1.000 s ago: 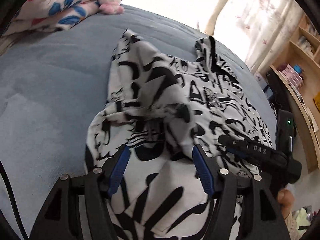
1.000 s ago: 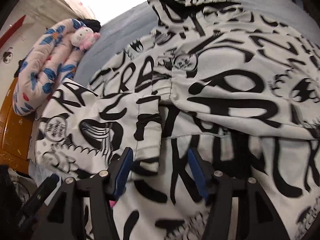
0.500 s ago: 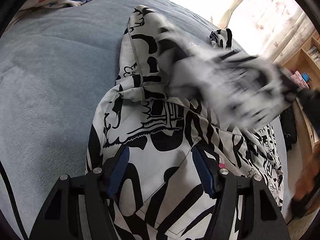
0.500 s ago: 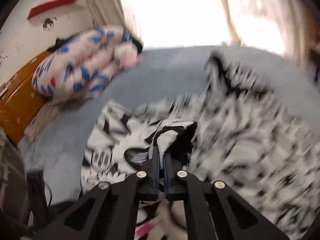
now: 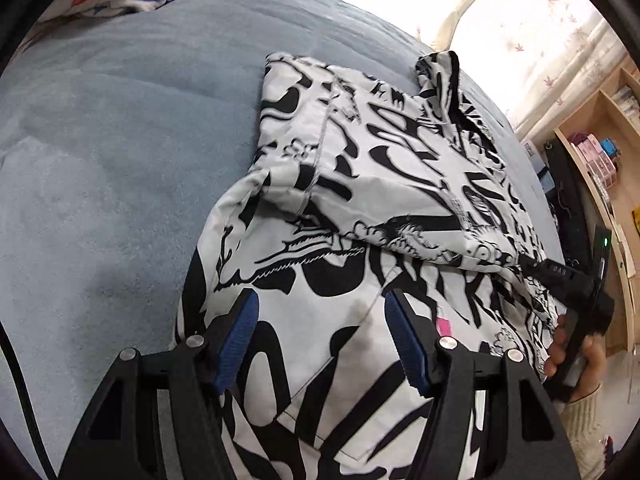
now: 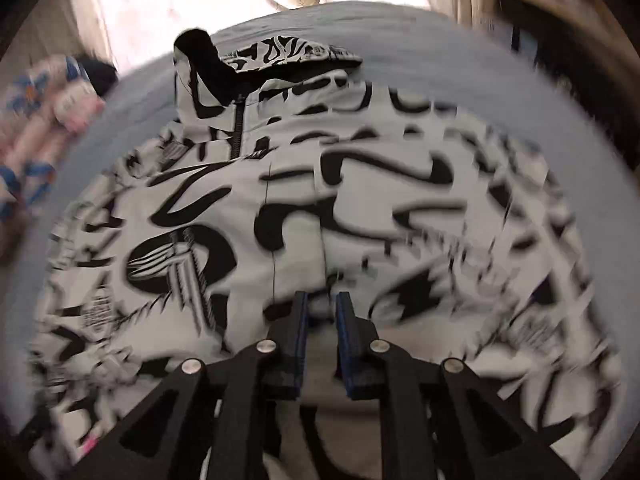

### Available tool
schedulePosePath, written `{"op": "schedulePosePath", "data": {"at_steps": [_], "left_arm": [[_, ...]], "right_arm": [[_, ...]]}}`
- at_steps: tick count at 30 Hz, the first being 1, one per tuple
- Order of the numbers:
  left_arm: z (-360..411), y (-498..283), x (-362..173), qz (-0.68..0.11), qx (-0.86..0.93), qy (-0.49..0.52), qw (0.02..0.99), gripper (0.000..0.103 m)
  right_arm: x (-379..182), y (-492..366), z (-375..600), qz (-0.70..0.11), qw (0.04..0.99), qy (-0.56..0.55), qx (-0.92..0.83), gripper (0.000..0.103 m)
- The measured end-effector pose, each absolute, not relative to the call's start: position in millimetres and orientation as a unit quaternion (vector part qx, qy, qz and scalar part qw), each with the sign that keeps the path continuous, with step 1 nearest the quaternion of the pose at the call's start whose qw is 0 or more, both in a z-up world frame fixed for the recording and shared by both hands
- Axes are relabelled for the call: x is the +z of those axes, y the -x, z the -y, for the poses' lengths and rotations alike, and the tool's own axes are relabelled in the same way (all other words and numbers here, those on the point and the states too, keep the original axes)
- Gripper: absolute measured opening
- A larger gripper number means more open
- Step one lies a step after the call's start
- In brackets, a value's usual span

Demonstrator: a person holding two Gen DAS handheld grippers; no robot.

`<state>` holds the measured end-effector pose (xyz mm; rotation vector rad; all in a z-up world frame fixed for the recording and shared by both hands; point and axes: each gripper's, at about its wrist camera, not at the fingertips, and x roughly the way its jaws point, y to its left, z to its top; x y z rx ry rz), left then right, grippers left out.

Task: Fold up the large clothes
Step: 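Release the sleeve and press the folded side flat with the left gripper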

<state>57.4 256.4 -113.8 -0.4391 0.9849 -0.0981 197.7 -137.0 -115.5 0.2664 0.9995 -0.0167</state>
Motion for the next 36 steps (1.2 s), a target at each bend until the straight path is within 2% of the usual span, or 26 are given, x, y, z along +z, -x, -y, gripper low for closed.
{"op": "schedulePosePath", "data": {"at_steps": [2, 4, 9, 13, 19, 24, 25, 26, 27, 28, 29, 31, 34, 36], "left_arm": [[-259, -60, -105, -0.465, -0.053, 0.205, 0.860, 0.064], [-263, -66, -91, -0.454, -0.055, 0.197, 0.867, 0.064], [-274, -99, -67, -0.430, -0.022, 0.173, 0.886, 0.064], [-284, -143, -67, -0.436, 0.000, 0.153, 0.887, 0.064], [-294, -229, -102, -0.492, 0.013, 0.139, 0.859, 0.064], [-293, -272, -132, -0.523, 0.018, 0.150, 0.839, 0.064], [-291, -276, -133, -0.520, 0.016, 0.149, 0.841, 0.060], [-290, -279, -133, -0.516, 0.013, 0.149, 0.843, 0.032], [-288, -281, -131, -0.513, 0.011, 0.148, 0.845, 0.016], [-286, -284, -127, -0.512, 0.026, 0.141, 0.847, 0.010], [-285, -284, -122, -0.501, 0.035, 0.137, 0.854, 0.006], [-282, -283, -115, -0.488, 0.073, 0.133, 0.860, 0.006], [-280, -285, -132, -0.484, 0.106, 0.108, 0.862, 0.007], [-279, -284, -136, -0.483, 0.113, 0.107, 0.862, 0.011]], "right_arm": [[-112, -188, 142, -0.467, 0.871, -0.149, 0.010, 0.055], [-108, -182, 142, -0.456, 0.875, -0.162, 0.026, 0.061], [-101, -194, 141, -0.451, 0.877, -0.163, 0.036, 0.061], [-104, -209, 141, -0.455, 0.875, -0.159, 0.041, 0.061], [-109, -247, 138, -0.460, 0.874, -0.147, 0.043, 0.061], [-121, -278, 133, -0.472, 0.871, -0.130, 0.050, 0.061], [-124, -282, 130, -0.475, 0.870, -0.121, 0.053, 0.057], [-126, -285, 125, -0.476, 0.870, -0.111, 0.065, 0.032], [-125, -288, 121, -0.475, 0.871, -0.103, 0.070, 0.027], [-118, -287, 117, -0.456, 0.883, -0.091, 0.063, 0.027], [-111, -285, 114, -0.436, 0.894, -0.082, 0.060, 0.027], [-104, -283, 114, -0.404, 0.910, -0.082, 0.051, 0.027], [-138, -299, 111, -0.457, 0.885, -0.079, 0.033, 0.029], [-141, -296, 111, -0.460, 0.884, -0.078, 0.029, 0.031]]}}
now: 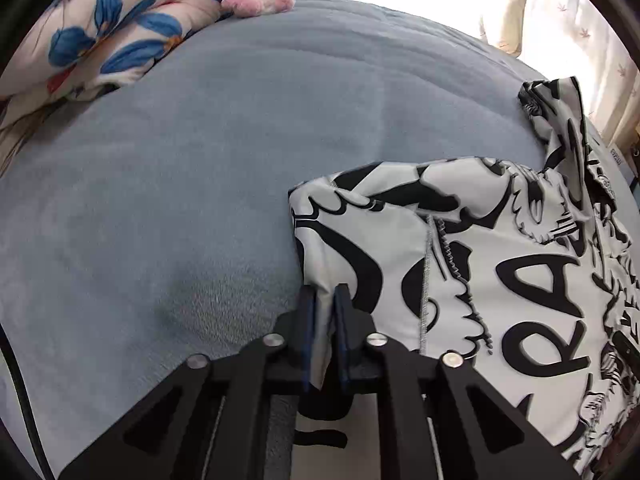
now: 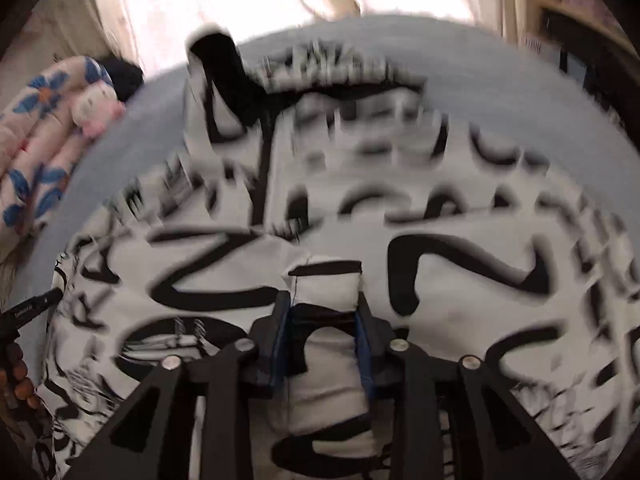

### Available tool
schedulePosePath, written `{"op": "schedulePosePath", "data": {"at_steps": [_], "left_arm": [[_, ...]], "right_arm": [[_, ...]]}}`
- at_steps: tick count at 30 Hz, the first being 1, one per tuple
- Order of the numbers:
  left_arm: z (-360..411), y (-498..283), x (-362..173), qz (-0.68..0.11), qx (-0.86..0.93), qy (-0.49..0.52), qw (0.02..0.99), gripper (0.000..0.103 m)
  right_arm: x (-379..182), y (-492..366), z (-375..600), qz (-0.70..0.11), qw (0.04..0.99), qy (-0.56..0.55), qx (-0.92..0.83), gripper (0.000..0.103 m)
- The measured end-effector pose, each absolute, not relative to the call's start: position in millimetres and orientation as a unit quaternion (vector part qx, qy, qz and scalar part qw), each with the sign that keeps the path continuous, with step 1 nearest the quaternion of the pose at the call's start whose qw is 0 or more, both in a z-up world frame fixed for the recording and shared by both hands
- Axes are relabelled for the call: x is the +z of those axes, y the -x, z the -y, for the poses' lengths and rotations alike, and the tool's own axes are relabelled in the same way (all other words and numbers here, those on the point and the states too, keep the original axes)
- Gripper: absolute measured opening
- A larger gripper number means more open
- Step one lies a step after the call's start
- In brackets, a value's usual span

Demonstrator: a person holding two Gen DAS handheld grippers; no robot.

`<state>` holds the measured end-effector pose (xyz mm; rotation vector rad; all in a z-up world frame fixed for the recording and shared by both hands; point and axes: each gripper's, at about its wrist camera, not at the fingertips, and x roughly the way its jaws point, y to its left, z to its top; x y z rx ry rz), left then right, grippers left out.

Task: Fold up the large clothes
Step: 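Release the sleeve and press the folded side flat with the left gripper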

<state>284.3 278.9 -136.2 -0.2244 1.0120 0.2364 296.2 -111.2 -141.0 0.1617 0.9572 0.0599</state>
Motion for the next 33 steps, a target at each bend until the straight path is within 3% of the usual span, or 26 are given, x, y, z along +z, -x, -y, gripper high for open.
{"op": "schedulePosePath", "data": {"at_steps": [2, 3, 6, 8, 11, 19, 21, 22, 23, 27, 29, 33], "left_arm": [[-277, -279, -126, -0.480, 0.123, 0.100, 0.863, 0.015], [-274, -274, -117, -0.478, 0.129, 0.091, 0.864, 0.016], [-260, -253, -87, -0.444, 0.130, 0.082, 0.883, 0.017], [-247, -232, -65, -0.415, 0.109, 0.093, 0.898, 0.025], [-215, -213, -53, -0.411, 0.060, 0.127, 0.901, 0.025], [-171, -192, -113, -0.467, 0.060, 0.127, 0.873, 0.025], [-180, -186, -129, -0.473, 0.063, 0.120, 0.871, 0.024], [-186, -185, -131, -0.469, 0.060, 0.117, 0.873, 0.021], [-193, -183, -131, -0.465, 0.061, 0.111, 0.876, 0.020], [-219, -174, -129, -0.458, 0.041, 0.117, 0.880, 0.010], [-228, -171, -131, -0.458, 0.028, 0.136, 0.878, 0.008], [-227, -173, -127, -0.458, 0.037, 0.124, 0.880, 0.008]], "right_arm": [[-129, -289, 114, -0.461, 0.885, -0.070, 0.001, 0.046], [-121, -281, 114, -0.449, 0.891, -0.059, -0.008, 0.048], [-95, -254, 112, -0.407, 0.913, -0.039, -0.005, 0.048], [-81, -237, 101, -0.388, 0.920, -0.053, 0.029, 0.048], [-74, -224, 73, -0.391, 0.914, -0.071, 0.087, 0.048], [-123, -214, -14, -0.453, 0.874, 0.003, 0.174, 0.048], [-134, -215, -5, -0.464, 0.872, 0.025, 0.152, 0.038], [-133, -213, 6, -0.462, 0.876, 0.026, 0.137, 0.025], [-133, -212, 20, -0.460, 0.879, 0.022, 0.120, 0.019], [-128, -210, 87, -0.453, 0.890, -0.027, 0.050, 0.017], [-131, -210, 108, -0.463, 0.880, -0.082, 0.071, 0.005], [-133, -204, 111, -0.459, 0.881, -0.096, 0.066, 0.004]]}}
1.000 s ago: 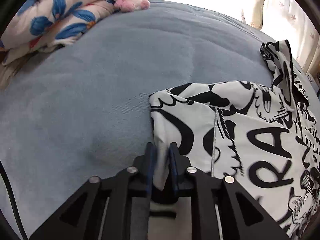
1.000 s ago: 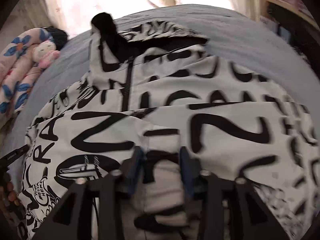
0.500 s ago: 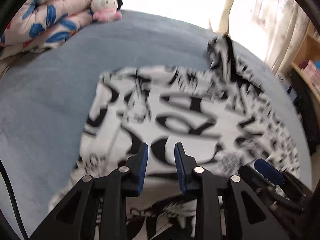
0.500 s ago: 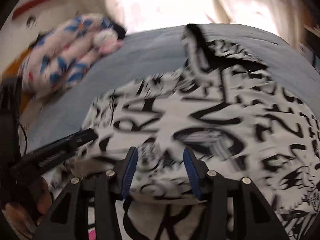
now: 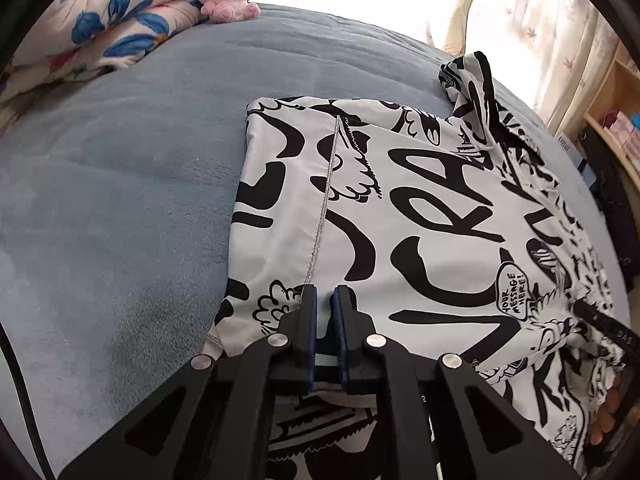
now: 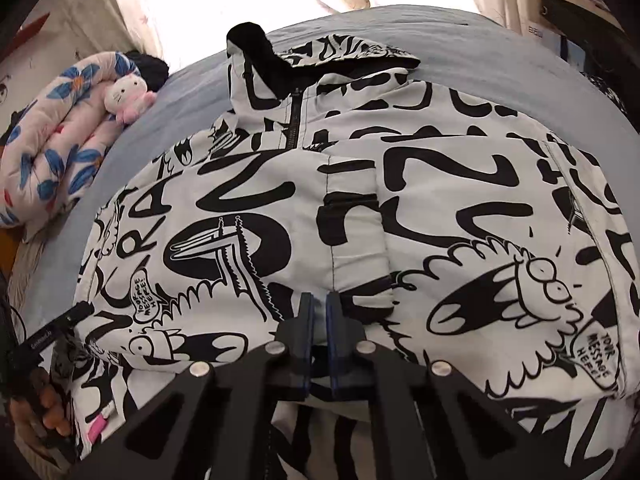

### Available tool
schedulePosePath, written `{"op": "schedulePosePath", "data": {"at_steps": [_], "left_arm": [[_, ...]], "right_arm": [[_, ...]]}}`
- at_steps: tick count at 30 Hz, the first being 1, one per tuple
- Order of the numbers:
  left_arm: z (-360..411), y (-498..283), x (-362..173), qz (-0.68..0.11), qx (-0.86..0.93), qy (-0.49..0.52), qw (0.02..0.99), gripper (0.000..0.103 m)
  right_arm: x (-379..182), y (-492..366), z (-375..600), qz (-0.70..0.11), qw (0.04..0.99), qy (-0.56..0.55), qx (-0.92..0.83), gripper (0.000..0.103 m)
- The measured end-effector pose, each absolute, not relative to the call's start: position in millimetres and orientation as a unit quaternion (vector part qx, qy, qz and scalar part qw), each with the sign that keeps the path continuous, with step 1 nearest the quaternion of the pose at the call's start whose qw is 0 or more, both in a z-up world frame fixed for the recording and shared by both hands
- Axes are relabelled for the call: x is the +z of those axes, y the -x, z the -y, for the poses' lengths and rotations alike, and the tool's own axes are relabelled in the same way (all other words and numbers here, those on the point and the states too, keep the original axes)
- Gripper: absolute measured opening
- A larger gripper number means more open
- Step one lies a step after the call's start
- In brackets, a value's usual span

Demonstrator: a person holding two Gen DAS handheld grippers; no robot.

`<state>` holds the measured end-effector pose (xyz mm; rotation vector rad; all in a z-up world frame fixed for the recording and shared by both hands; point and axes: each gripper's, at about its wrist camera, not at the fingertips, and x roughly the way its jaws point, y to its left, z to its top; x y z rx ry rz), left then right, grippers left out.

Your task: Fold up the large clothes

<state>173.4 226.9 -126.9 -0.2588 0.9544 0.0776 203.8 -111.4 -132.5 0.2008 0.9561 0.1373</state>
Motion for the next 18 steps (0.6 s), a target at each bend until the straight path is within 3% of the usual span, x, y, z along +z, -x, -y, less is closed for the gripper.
{"op": "schedulePosePath", "data": {"at_steps": [9, 18], "left_arm": [[-214, -174, -124, -0.459, 0.045, 0.091, 0.883, 0.012], [-208, -169, -119, -0.453, 0.036, 0.099, 0.885, 0.032]], "right_arm": [[-134, -203, 110, -0.448, 0.886, -0.101, 0.066, 0.008], [-136, -200, 103, -0.435, 0.895, -0.081, 0.057, 0.009]]}}
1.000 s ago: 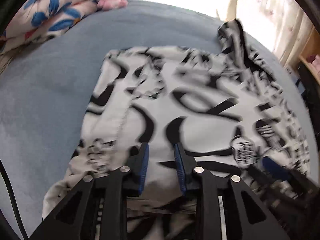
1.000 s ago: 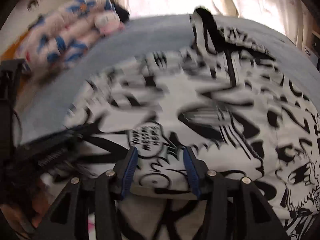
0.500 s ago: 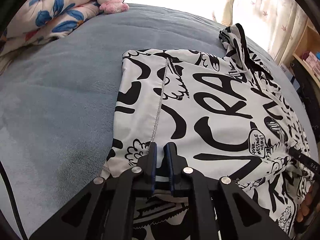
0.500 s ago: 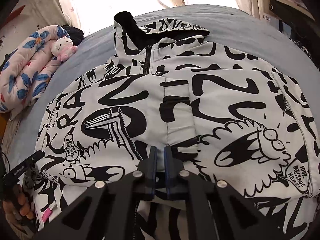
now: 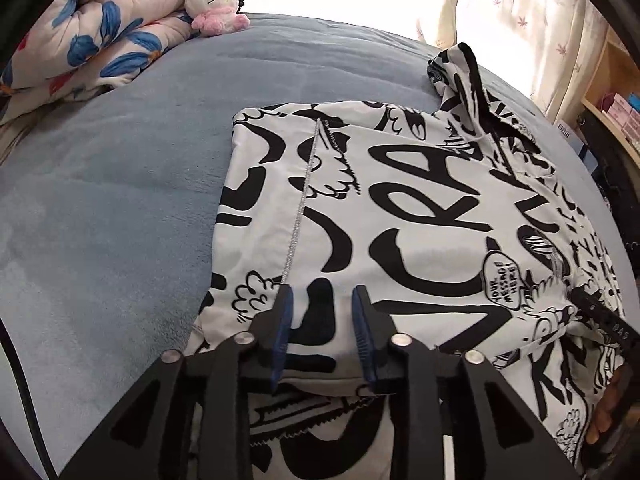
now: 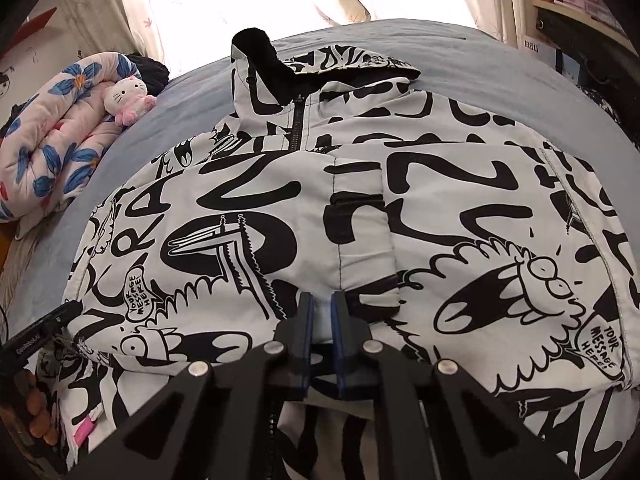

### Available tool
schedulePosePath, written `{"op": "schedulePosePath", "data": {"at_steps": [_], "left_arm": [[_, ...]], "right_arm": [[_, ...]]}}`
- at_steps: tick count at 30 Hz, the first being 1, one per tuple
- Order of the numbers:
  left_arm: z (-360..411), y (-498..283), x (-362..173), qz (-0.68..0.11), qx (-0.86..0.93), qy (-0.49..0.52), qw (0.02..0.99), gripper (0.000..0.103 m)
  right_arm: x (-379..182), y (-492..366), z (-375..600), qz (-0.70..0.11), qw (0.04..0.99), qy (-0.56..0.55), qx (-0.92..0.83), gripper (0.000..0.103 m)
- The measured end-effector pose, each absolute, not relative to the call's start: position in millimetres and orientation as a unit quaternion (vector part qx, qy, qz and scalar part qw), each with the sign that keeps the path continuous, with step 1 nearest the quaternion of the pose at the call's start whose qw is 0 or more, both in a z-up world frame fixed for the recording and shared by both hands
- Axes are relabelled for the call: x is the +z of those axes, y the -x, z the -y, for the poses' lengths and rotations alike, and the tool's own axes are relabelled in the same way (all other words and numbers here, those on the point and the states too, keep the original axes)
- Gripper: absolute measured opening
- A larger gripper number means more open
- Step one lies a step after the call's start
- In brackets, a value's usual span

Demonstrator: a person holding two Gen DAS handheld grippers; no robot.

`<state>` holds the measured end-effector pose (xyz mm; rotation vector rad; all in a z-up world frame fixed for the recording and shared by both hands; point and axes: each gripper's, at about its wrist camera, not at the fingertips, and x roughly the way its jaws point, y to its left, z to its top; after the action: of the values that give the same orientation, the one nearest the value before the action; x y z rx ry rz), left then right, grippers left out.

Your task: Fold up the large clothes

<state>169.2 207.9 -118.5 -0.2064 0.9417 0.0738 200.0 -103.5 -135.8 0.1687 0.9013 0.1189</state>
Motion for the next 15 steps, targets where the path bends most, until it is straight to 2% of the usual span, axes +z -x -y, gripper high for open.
{"op": "schedulePosePath", "data": {"at_steps": [7, 9, 13, 15], "left_arm": [[-200, -151, -108, -0.438, 0.036, 0.110, 0.892, 0.046], [-197, -142, -103, -0.433, 0.038, 0.106, 0.894, 0.048], [-193, -125, -96, -0.440, 0.034, 0.106, 0.891, 0.055], [-191, -115, -93, -0.445, 0.032, 0.104, 0.889, 0.055]], "right_arm": [[-135, -192, 102, -0.420, 0.901, -0.092, 0.054, 0.012], [-133, -188, 103, -0.418, 0.901, -0.103, 0.056, 0.016], [-129, -172, 106, -0.420, 0.894, -0.139, 0.066, 0.033], [-129, -160, 107, -0.422, 0.892, -0.150, 0.065, 0.034]]}}
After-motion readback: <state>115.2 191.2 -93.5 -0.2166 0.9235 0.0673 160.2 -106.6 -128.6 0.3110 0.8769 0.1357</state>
